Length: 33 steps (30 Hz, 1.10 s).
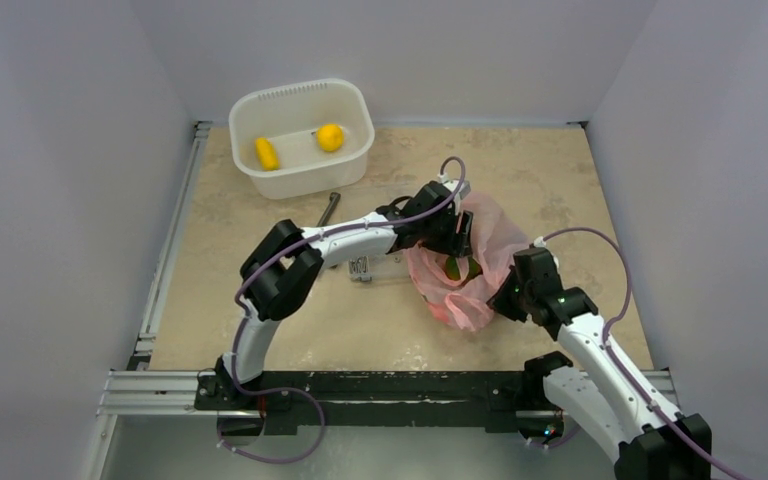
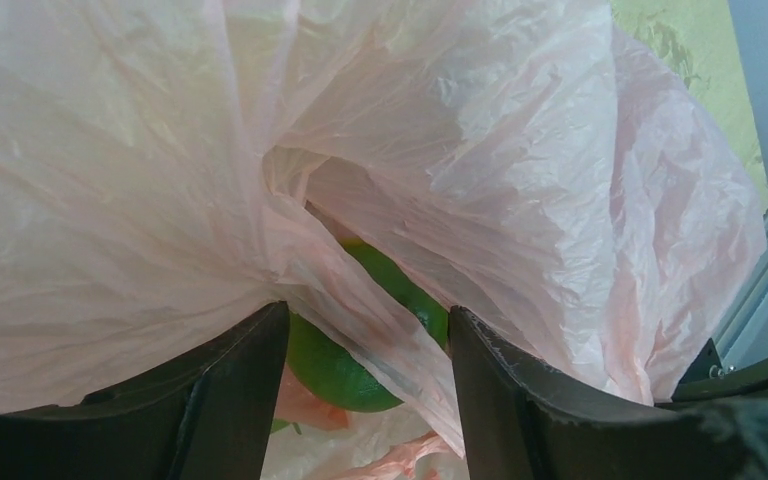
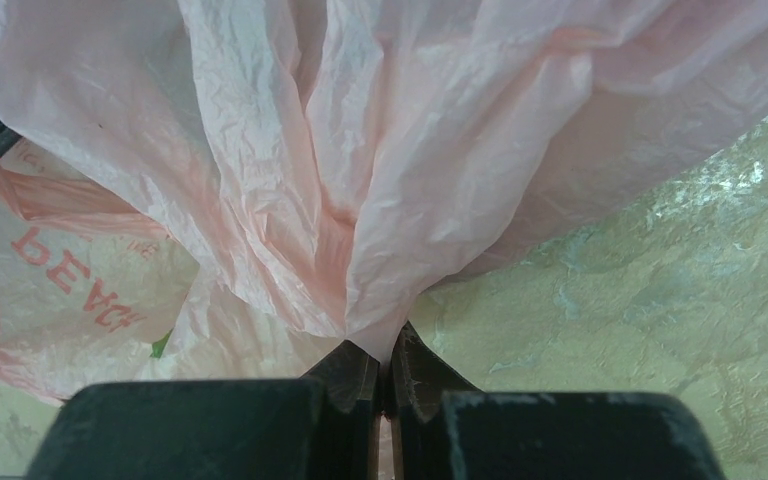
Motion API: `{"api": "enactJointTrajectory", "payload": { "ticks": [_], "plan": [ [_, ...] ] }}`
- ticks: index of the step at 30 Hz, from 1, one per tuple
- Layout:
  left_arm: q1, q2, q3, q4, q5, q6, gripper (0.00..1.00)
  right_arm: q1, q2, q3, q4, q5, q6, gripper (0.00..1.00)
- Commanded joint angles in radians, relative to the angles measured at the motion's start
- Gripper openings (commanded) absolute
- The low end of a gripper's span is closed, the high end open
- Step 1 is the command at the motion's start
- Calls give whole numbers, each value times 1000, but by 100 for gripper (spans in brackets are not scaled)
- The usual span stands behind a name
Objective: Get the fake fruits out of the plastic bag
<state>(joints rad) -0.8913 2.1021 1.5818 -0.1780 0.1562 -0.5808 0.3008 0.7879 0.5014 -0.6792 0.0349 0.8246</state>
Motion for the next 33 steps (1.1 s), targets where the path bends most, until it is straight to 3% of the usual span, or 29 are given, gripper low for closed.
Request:
{"api": "enactJointTrajectory", "payload": {
  "ticks": [1,5,7,11,14,18,23,27,33],
  "plan": [
    [-3,30,32,18,10,38,54,1,-20,9,27,16,-20,0],
    [-3,12,87,-20,33,73,11,2,-34,5,14,27,-12,0],
    [-2,-61,64,-10,76,61,0,2,-49,6,-11,60,5,0],
    [7,-237,6,70,192,31,0,2,-55,17,-42,120,44,0],
    [37,-287,-15,180,302,-20,0,2,-7,27,-51,148,57,0],
    [110,-239,-19,422,442,-240,0,5,42,27,-45,150,53,0],
    [183,-43,89,565,392,-399,0,29,60,13,-22,170,51,0],
    [209,137,248,537,384,-368,0,44,66,31,-26,185,44,0],
    [261,204,366,312,350,-183,0,46,36,33,-21,182,37,0]
  ]
}}
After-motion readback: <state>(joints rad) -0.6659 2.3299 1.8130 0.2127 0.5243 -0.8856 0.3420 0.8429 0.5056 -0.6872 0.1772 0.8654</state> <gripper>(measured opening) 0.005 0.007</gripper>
